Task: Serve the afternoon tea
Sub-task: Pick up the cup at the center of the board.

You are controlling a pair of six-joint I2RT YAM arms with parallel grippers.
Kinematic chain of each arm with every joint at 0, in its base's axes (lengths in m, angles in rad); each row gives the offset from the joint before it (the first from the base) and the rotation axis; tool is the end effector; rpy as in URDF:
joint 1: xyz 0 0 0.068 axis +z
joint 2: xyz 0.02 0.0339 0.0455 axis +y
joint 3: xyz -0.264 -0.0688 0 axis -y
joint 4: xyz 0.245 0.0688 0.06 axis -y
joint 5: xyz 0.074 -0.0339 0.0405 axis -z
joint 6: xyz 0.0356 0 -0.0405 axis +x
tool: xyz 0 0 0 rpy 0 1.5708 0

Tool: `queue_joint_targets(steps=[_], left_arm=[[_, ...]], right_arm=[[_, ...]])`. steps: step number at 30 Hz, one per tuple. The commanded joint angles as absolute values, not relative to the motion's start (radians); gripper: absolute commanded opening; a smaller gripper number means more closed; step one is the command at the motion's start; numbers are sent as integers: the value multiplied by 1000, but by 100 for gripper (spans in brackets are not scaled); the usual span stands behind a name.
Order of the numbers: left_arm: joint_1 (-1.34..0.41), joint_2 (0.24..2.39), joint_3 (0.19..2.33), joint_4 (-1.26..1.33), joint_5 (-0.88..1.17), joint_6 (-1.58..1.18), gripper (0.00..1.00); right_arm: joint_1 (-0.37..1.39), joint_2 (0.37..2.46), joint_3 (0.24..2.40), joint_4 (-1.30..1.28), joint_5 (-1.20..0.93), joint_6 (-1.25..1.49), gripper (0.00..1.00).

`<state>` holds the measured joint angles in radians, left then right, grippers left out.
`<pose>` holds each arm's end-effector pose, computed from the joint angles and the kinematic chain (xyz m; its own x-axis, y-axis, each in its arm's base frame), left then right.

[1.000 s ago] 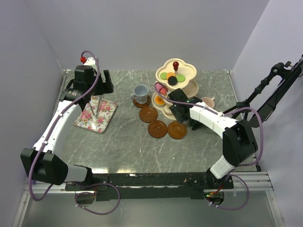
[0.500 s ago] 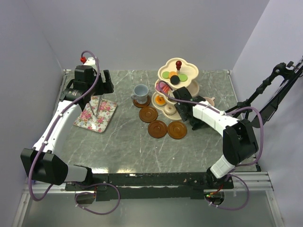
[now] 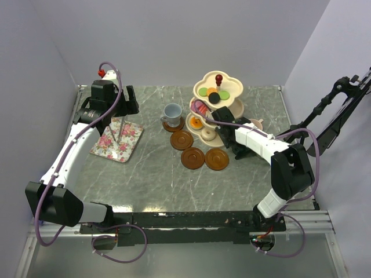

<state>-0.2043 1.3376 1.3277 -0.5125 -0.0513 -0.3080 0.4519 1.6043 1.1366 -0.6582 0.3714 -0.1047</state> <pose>0.2937 -0.0590 0.3733 -0.5138 -0.2027 -0.8336 0.0035 0.9712 -0.2383 0.2942 0.1284 0.2237 -0.7798 -0.4867 -0.3938 -0.3498 0.8603 -0.3708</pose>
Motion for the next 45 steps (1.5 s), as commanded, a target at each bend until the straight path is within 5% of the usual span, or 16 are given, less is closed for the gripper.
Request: queue_joint_targets(steps=[1,13,19,45], left_arm=[[-198,1324,1335,-472,-63,-298,92],[-198,1321,1327,-465,-64,-301,92],[-196,1318,1319,-459,-64,-301,92],[-196,1304,1299,-439,-37,-313,92]], right_arm=[[436,1620,1115,-664,357,-58,37],[436,1598,1126,-721,371,-14,18],[437,1569,1181,-785,364,37,0],[603,1347,1173,-859,284,123,0]])
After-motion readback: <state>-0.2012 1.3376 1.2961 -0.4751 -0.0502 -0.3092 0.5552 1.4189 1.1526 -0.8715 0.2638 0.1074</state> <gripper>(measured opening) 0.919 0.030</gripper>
